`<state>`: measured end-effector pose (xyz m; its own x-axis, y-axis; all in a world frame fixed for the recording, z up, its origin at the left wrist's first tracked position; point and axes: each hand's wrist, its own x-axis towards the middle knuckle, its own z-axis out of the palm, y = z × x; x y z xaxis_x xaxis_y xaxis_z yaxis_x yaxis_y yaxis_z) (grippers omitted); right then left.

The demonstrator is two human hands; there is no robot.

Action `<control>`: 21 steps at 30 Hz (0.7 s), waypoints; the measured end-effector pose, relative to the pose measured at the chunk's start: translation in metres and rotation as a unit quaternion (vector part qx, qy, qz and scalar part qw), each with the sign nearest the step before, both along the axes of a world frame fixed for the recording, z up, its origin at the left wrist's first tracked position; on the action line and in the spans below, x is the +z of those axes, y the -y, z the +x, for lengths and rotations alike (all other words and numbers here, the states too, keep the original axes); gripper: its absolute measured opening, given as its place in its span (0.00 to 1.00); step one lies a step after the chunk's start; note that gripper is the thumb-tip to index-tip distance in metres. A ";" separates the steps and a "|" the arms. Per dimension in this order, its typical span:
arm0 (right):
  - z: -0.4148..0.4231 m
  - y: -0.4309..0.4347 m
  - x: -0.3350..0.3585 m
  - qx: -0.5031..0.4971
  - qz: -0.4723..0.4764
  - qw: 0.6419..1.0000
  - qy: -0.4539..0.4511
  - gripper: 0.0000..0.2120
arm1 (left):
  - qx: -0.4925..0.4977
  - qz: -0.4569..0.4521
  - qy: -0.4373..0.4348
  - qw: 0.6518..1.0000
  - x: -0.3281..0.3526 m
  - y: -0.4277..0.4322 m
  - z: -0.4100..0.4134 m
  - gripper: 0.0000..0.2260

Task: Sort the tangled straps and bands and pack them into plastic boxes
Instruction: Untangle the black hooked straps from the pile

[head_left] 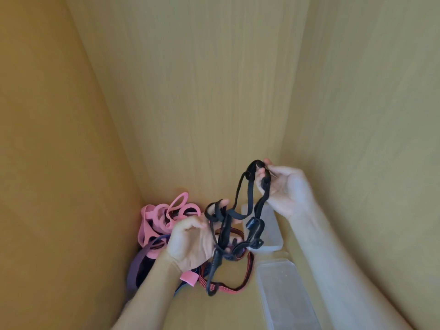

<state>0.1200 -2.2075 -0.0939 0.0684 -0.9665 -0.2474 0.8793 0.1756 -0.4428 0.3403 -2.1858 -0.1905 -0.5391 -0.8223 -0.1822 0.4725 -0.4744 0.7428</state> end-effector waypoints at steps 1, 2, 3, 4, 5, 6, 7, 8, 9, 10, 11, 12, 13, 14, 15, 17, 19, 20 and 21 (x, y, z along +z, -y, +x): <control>-0.002 -0.001 -0.003 -0.008 0.010 1.000 -0.013 0.14 | -0.042 -0.015 -0.014 0.999 0.006 -0.003 -0.001 0.30; -0.004 -0.002 -0.006 -0.012 0.017 1.000 -0.023 0.15 | -0.047 -0.031 0.007 0.998 0.009 0.000 0.000 0.32; -0.005 -0.003 -0.009 -0.013 0.021 0.999 -0.031 0.16 | -0.042 -0.048 0.043 0.997 0.011 0.001 0.003 0.32; -0.005 -0.005 -0.011 -0.013 0.023 0.999 -0.034 0.18 | -0.024 -0.064 0.079 0.995 0.010 0.006 0.005 0.30; -0.005 -0.006 -0.012 -0.012 0.021 0.999 -0.034 0.20 | -0.021 -0.088 0.124 0.988 0.013 0.007 0.005 0.28; -0.004 -0.007 -0.014 -0.010 0.016 0.999 -0.032 0.22 | -0.007 -0.116 0.169 0.979 0.014 0.008 0.005 0.27; -0.003 -0.008 -0.015 -0.006 0.007 1.000 -0.030 0.25 | 0.007 -0.143 0.204 0.968 0.016 0.009 0.004 0.27; -0.001 -0.009 -0.016 -0.001 -0.006 1.000 -0.029 0.27 | 0.016 -0.165 0.231 0.959 0.016 0.009 0.003 0.27; 0.001 -0.010 -0.017 0.006 -0.023 0.999 -0.033 0.29 | 0.024 -0.178 0.249 0.952 0.020 0.008 0.001 0.28; 0.004 -0.011 -0.018 0.016 -0.040 0.998 -0.040 0.31 | 0.027 -0.179 0.246 0.952 0.020 0.008 0.000 0.27; 0.006 -0.013 -0.020 0.029 -0.057 0.997 -0.052 0.34 | 0.034 -0.166 0.234 0.957 0.023 0.007 -0.002 0.27; 0.008 -0.014 -0.022 0.042 -0.072 0.994 -0.068 0.36 | 0.043 -0.147 0.215 0.964 0.022 0.008 -0.003 0.25; 0.009 -0.015 -0.024 0.055 -0.087 0.991 -0.086 0.37 | 0.056 -0.117 0.193 0.973 0.023 0.007 -0.004 0.21; 0.010 -0.017 -0.027 0.066 -0.101 0.987 -0.108 0.38 | 0.076 -0.074 0.163 0.981 0.022 0.008 -0.004 0.14; 0.012 -0.019 -0.031 0.072 -0.111 0.982 -0.132 0.38 | 0.085 -0.035 0.131 0.987 0.023 0.006 -0.004 0.07; 0.018 -0.023 -0.041 0.061 -0.116 0.973 -0.191 0.35 | 0.081 0.010 0.070 0.994 0.023 0.006 -0.003 0.11; 0.022 -0.029 -0.051 0.041 -0.119 0.955 -0.267 0.27 | 0.083 0.037 0.043 0.995 0.022 0.008 -0.003 0.10; 0.024 -0.032 -0.055 0.042 -0.130 0.938 -0.318 0.23 | 0.099 0.050 0.044 0.993 0.019 0.011 -0.003 0.08; 0.026 -0.036 -0.058 0.055 -0.148 0.910 -0.383 0.18 | 0.122 0.055 0.059 0.989 0.018 0.012 -0.006 0.06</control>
<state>0.1460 -2.1715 -0.1518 0.0856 -0.9963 0.0070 0.2777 0.0171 -0.9605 0.3344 -2.1978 -0.1721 -0.2974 -0.8966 -0.3282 0.4958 -0.4388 0.7495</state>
